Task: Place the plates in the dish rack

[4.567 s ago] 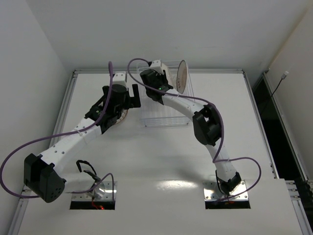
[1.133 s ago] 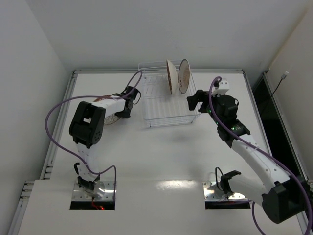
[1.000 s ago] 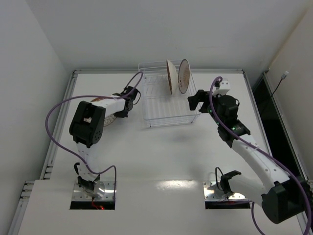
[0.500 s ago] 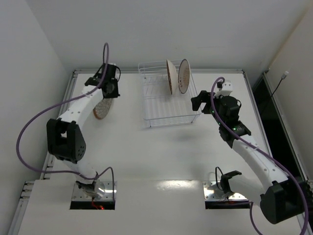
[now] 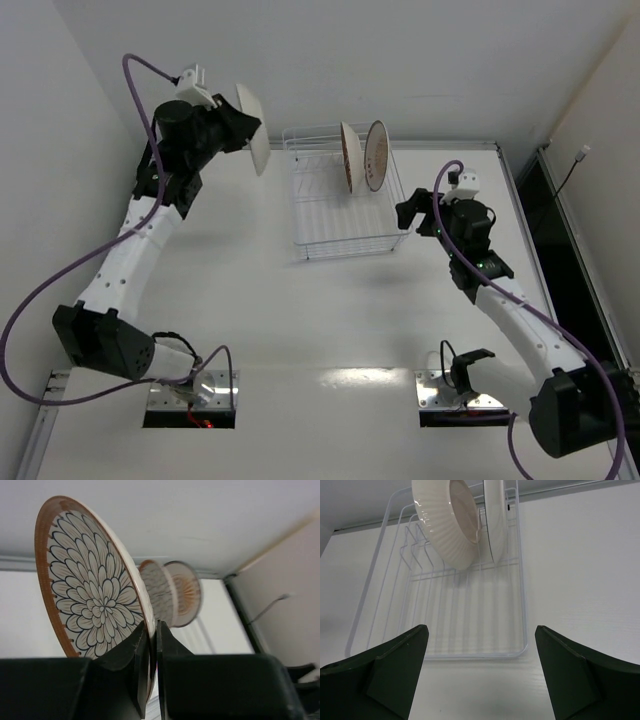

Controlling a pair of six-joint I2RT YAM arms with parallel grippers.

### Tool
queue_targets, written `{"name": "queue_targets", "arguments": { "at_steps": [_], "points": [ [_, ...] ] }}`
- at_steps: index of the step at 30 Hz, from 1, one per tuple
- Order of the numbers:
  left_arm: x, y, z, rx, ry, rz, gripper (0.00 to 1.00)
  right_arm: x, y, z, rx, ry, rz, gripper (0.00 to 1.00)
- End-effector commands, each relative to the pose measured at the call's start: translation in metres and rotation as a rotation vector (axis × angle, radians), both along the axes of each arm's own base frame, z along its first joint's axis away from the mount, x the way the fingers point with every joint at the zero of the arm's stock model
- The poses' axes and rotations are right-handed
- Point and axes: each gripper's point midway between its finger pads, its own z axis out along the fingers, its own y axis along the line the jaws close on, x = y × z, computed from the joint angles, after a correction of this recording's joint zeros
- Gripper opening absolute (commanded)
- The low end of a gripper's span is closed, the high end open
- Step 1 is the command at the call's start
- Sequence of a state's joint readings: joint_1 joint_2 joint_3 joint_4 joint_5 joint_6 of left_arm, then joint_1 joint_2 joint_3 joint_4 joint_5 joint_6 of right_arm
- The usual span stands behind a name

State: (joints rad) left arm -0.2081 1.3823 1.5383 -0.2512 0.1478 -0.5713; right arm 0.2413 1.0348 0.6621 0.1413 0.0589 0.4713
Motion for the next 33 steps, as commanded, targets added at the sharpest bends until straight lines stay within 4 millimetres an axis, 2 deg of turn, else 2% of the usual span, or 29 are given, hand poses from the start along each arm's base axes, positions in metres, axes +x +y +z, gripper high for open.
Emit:
{"name": "queue_targets", "arguments": {
  "at_steps": [1,4,5,6,8,9,10,12,14,16,18,23,25,26,33],
  "points": [
    [-0.002,-0.035,0.082,-0.281,-0.301,-0.211,0.0,0.003,-0.002,0.016,0.047,-0.068,-0.012,0.87],
    [0.005,-0.054,0.088,-0.432,-0.366,-0.34,0.0,0.002,-0.01,0.013,0.07,-0.064,-0.045,0.87],
    [0.008,-0.064,0.082,-0.455,-0.364,-0.379,0.0,0.002,-0.016,0.013,0.07,-0.076,-0.065,0.87],
    [0.019,-0.073,0.076,-0.496,-0.367,-0.405,0.0,0.0,-0.016,0.012,0.082,-0.08,-0.067,0.87],
    [0.029,-0.083,0.065,-0.515,-0.36,-0.433,0.0,0.001,-0.023,0.012,0.081,-0.081,-0.085,0.87],
    [0.032,-0.084,0.069,-0.525,-0.387,-0.443,0.0,0.001,-0.023,0.012,0.081,-0.081,-0.085,0.87],
    [0.042,-0.094,0.056,-0.549,-0.359,-0.457,0.0,0.002,-0.027,0.012,0.081,-0.081,-0.097,0.87],
    [0.046,-0.097,0.055,-0.567,-0.39,-0.484,0.0,0.001,-0.028,0.015,0.084,-0.09,-0.094,0.87],
    [0.061,-0.106,0.035,-0.582,-0.358,-0.491,0.0,0.001,-0.028,0.015,0.084,-0.09,-0.094,0.87],
    [0.066,-0.109,0.032,-0.587,-0.367,-0.509,0.0,0.0,-0.027,0.013,0.075,-0.081,-0.084,0.87],
    [0.076,-0.113,0.017,-0.595,-0.357,-0.522,0.0,0.0,-0.025,0.013,0.077,-0.081,-0.073,0.87],
    [0.087,-0.118,0.003,-0.619,-0.341,-0.541,0.0,0.002,-0.026,0.012,0.068,-0.082,-0.072,0.87],
    [0.087,-0.125,0.007,-0.617,-0.36,-0.566,0.0,0.002,-0.026,0.012,0.068,-0.082,-0.072,0.87],
    [0.091,-0.127,0.0,-0.613,-0.348,-0.572,0.0,0.002,-0.026,0.012,0.068,-0.082,-0.072,0.87],
    [0.098,-0.129,-0.011,-0.603,-0.319,-0.56,0.0,0.002,-0.026,0.012,0.068,-0.082,-0.072,0.87]
  ]
}}
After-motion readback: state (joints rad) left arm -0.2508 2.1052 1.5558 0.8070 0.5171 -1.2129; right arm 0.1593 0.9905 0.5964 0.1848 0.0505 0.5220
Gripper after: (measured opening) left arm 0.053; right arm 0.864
